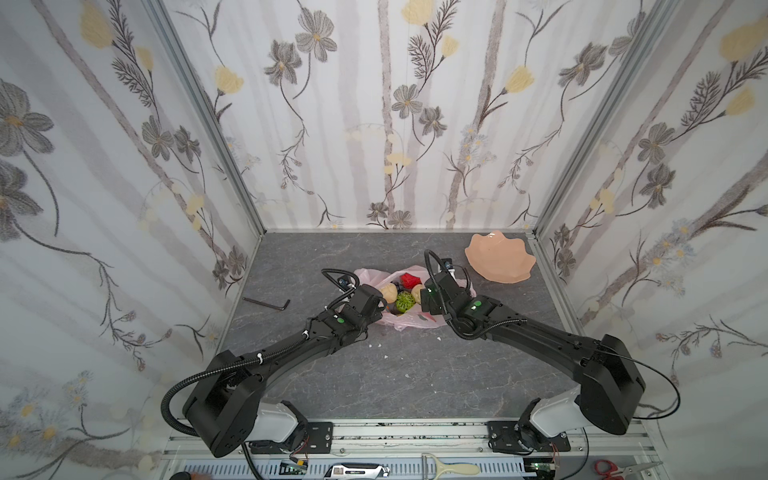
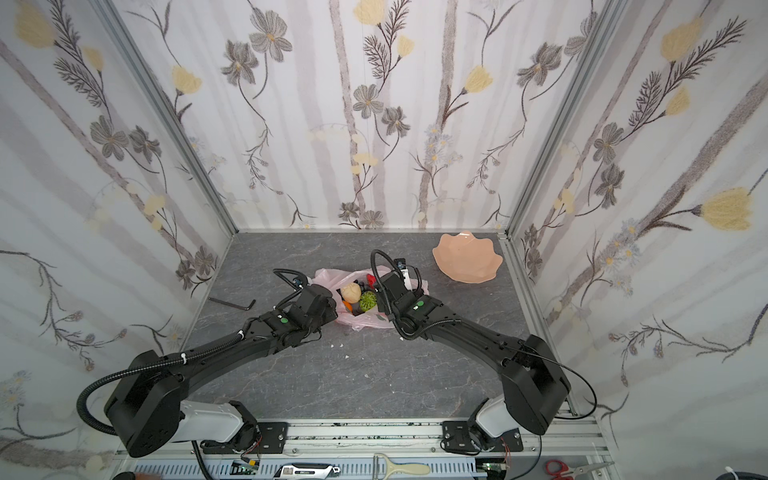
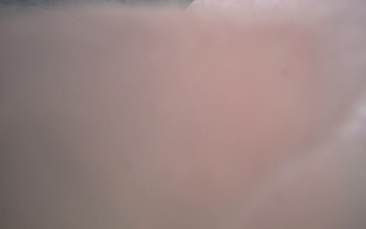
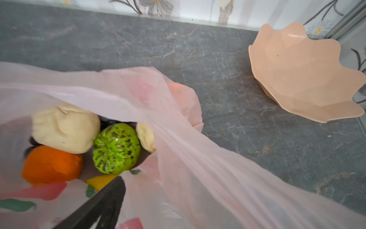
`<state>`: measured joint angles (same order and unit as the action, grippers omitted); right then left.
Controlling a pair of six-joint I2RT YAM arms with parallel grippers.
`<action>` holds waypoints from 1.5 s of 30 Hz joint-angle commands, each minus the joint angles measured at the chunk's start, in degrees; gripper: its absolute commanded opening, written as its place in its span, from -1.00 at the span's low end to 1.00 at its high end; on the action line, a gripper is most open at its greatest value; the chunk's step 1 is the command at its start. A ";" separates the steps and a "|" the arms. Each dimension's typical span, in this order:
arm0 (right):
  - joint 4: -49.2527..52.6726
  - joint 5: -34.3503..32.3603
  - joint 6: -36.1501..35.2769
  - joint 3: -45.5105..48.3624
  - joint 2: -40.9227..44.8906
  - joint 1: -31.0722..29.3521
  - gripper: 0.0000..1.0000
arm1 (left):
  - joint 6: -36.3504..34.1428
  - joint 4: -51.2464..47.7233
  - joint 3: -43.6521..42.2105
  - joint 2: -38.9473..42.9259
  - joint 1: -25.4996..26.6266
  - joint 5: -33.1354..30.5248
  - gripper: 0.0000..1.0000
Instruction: Take the fake fruits out of the plastic bag
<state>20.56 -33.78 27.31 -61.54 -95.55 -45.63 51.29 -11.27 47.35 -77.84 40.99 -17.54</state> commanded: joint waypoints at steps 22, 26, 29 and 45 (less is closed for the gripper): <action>-6.01 14.27 -7.14 -6.88 -10.63 10.50 -1.00 | -6.30 1.64 -6.40 7.81 -2.50 -2.75 -0.98; -15.73 28.16 -2.76 2.16 -0.20 16.39 -1.00 | -7.51 1.42 -10.45 12.10 -7.52 -4.57 -0.98; -21.38 38.25 2.01 7.91 5.12 21.29 -1.00 | -7.60 1.42 -13.49 14.91 -14.46 -0.90 -1.00; -16.21 41.88 -0.28 5.72 4.50 20.29 -1.00 | -12.80 -20.35 0.49 10.99 3.42 -11.96 0.42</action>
<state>3.49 10.09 28.93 -54.43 -90.76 -24.88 38.52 -21.34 44.29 -67.00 40.56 -19.66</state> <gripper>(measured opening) 0.048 0.697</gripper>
